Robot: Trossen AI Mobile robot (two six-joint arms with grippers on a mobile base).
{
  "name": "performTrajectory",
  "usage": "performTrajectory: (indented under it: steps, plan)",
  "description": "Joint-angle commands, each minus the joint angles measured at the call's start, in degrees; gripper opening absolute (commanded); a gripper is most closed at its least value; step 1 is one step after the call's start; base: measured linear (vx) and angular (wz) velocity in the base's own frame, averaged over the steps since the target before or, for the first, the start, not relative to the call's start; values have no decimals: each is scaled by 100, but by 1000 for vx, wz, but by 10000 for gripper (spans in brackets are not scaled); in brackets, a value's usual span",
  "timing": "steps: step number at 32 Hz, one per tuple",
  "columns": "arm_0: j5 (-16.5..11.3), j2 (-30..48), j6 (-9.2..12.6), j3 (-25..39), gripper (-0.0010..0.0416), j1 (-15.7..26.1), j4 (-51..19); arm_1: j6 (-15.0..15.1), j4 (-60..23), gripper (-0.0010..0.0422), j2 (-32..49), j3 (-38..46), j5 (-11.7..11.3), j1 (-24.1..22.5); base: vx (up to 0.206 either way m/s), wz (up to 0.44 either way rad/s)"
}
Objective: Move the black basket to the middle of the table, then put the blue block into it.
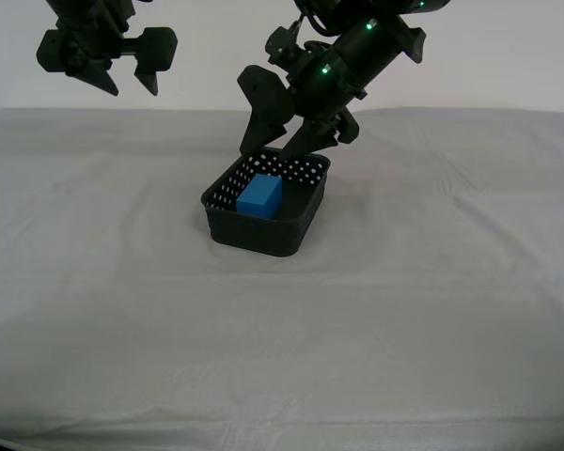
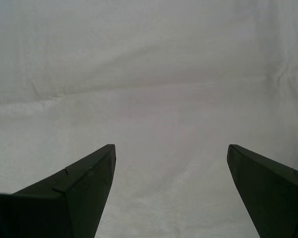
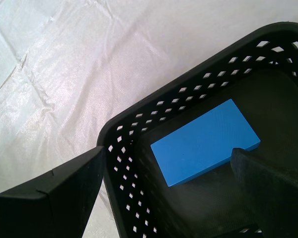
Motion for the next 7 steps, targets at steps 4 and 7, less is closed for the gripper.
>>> performTrajectory:
  steps: [4, 7]
  plan:
    - [-2, -2, 9, 2, 352, 2, 0, 11, 2, 307, -7, 2, 7, -2, 0, 0]
    - [-2, -2, 9, 2, 352, 2, 0, 11, 2, 307, -7, 2, 7, 0, 0, 0]
